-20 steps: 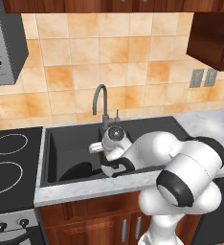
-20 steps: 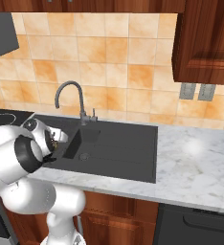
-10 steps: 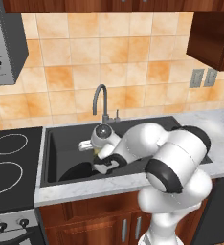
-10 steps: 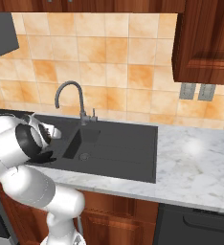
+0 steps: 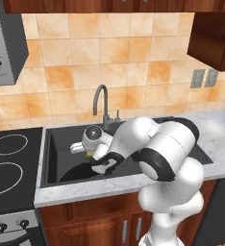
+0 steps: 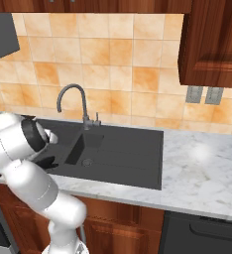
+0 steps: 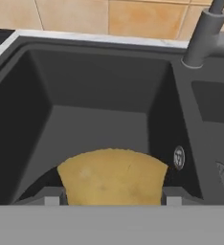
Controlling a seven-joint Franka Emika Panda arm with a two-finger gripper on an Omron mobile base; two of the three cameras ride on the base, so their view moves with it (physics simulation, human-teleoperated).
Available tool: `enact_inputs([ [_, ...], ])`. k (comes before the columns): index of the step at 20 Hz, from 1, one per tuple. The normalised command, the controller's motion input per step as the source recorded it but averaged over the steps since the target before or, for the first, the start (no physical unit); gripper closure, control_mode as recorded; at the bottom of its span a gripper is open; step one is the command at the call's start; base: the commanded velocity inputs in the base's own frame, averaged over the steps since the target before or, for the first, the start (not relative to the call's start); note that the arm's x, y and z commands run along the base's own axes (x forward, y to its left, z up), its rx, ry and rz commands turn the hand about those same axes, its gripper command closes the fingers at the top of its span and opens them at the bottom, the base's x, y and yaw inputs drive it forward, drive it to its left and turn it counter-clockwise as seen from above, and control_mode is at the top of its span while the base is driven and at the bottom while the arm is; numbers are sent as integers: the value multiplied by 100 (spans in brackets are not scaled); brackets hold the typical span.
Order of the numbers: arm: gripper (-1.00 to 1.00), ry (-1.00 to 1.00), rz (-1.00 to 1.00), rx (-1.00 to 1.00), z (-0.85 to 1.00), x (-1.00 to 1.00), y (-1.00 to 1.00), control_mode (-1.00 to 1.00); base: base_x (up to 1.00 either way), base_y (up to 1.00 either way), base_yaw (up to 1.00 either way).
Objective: Pick the pan and sponge and place them into the sink. Then turn on the water.
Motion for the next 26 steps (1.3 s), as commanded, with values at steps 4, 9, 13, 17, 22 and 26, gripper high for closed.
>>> enact_inputs([
  [4,100,0,0,0,-43,30,19,-100,0,0,0],
  [9,100,0,0,-1,-45,29,15,-100,0,0,0],
  [13,100,0,0,-4,-61,14,23,-100,0,0,0],
  [17,100,0,0,-8,-66,0,31,-100,0,0,0],
  [22,100,0,0,-6,-49,1,23,-100,0,0,0],
  [26,100,0,0,-4,-38,5,18,-100,0,0,0],
])
